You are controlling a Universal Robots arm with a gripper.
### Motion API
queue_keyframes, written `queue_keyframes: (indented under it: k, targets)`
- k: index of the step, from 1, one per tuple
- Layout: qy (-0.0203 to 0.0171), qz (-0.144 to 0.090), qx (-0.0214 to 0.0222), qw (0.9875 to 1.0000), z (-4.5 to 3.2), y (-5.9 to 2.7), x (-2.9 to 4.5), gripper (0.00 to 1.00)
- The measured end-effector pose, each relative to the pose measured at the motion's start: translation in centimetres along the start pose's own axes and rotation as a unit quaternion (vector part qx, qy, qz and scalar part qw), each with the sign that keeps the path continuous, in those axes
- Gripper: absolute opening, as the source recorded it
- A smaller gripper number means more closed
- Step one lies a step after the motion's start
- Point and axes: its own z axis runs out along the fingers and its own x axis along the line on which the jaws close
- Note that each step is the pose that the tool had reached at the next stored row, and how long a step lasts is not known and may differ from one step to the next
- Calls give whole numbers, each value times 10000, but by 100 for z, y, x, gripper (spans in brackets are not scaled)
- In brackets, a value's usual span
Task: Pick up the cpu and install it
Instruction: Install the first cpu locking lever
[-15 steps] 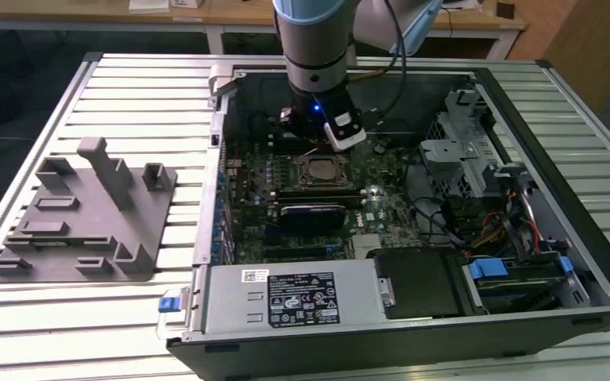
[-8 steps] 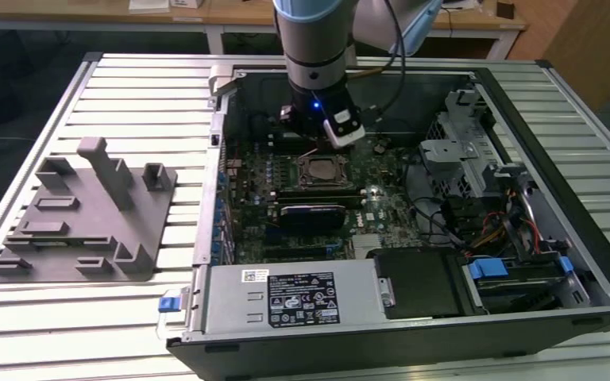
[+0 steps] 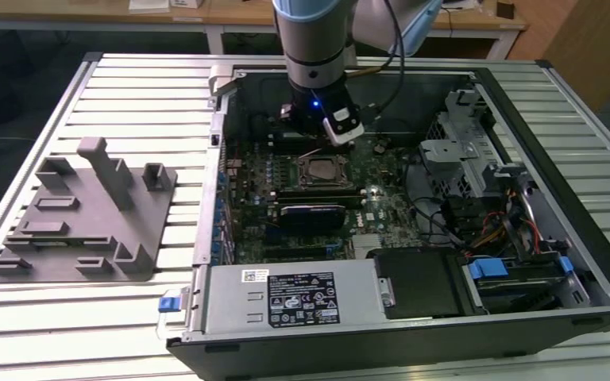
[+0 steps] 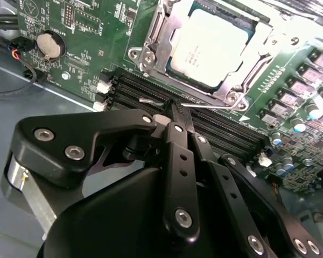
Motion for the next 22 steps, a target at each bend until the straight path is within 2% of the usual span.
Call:
queue_keyframes:
  k: [3, 4, 9, 10, 13, 16, 22]
  targets:
    - [-80, -18, -11, 10000, 15, -4, 2, 11]
    - [-88, -20, -12, 10000, 18, -4, 2, 11]
    - [-91, -16, -10, 10000, 19, -4, 3, 11]
    - [-103, 29, -5, 9999, 23, -4, 3, 11]
    - [-145, 174, 49, 9997, 30, -6, 4, 11]
    - [-150, 190, 58, 9997, 30, -6, 4, 11]
    - [-161, 178, 132, 9996, 45, 51, 14, 11]
